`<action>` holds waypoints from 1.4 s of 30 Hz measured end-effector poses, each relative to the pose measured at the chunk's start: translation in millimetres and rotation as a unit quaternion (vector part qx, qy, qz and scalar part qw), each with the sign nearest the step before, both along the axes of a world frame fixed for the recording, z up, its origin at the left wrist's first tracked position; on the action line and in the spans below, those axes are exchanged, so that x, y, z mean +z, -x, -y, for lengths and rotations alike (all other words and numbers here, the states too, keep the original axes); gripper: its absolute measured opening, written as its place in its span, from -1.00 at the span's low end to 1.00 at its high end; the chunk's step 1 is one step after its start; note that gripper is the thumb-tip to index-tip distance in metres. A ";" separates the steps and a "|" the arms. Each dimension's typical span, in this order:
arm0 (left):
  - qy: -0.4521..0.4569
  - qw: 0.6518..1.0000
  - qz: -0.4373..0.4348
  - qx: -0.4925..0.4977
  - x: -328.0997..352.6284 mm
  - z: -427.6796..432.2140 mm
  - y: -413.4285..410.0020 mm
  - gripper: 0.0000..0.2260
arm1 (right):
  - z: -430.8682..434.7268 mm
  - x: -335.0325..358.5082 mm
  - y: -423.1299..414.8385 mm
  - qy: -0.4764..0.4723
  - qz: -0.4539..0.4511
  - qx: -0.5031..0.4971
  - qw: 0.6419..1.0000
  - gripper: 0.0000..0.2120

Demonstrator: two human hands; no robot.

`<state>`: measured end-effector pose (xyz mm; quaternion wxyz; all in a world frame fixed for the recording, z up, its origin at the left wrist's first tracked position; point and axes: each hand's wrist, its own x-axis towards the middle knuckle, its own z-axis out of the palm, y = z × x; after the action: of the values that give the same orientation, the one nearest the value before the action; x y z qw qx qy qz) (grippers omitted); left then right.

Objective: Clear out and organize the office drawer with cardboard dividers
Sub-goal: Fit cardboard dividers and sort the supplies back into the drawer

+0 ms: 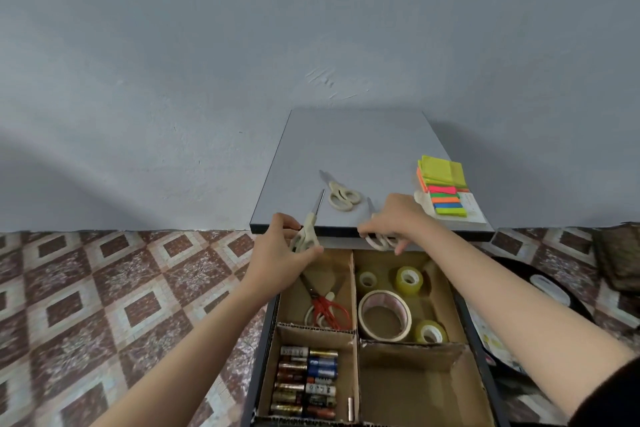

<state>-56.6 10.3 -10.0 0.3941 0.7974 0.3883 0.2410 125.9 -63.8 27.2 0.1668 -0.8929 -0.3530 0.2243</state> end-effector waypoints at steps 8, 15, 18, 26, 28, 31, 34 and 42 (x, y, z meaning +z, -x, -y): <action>0.024 0.993 -0.111 -0.035 -29.6 24.3 20.6 -0.39 | 59.9 -21.4 34.7 -0.052 -0.071 0.043 0.995 -0.67; -0.011 0.957 -0.283 -0.062 -58.9 21.5 11.3 -0.48 | 82.2 -77.1 39.8 -0.083 -0.144 0.081 0.983 -0.73; -0.013 0.946 -0.314 -0.078 -68.5 14.3 0.9 -0.65 | 81.5 -97.6 29.0 -0.084 -0.150 0.069 0.983 -0.70; -0.062 0.881 -0.444 -0.150 -84.8 -5.3 -40.1 -0.65 | 79.6 -123.4 4.4 -0.086 -0.127 0.063 0.986 -0.78; -0.068 0.860 -0.479 -0.160 -98.4 -9.3 -47.1 -0.58 | 77.5 -125.7 -0.4 -0.089 -0.132 0.058 0.986 -0.77; -0.047 0.838 -0.519 -0.162 -119.1 -14.0 -51.1 -0.46 | 72.9 -128.9 -3.0 -0.090 -0.134 0.052 0.986 -0.72; -0.056 0.845 -0.509 -0.155 -130.5 -18.8 -49.6 -0.52 | 71.0 -131.6 -1.7 -0.090 -0.140 0.058 0.984 -0.72; -0.109 0.967 -0.206 -0.097 -110.0 -3.4 -23.3 -0.54 | 76.2 -132.5 1.8 -0.100 -0.140 0.058 0.983 -0.74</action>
<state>-33.4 13.7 -120.0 0.2373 0.9020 0.3532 0.0727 124.1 -140.0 -105.3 0.2893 -0.8095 -0.3983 0.3200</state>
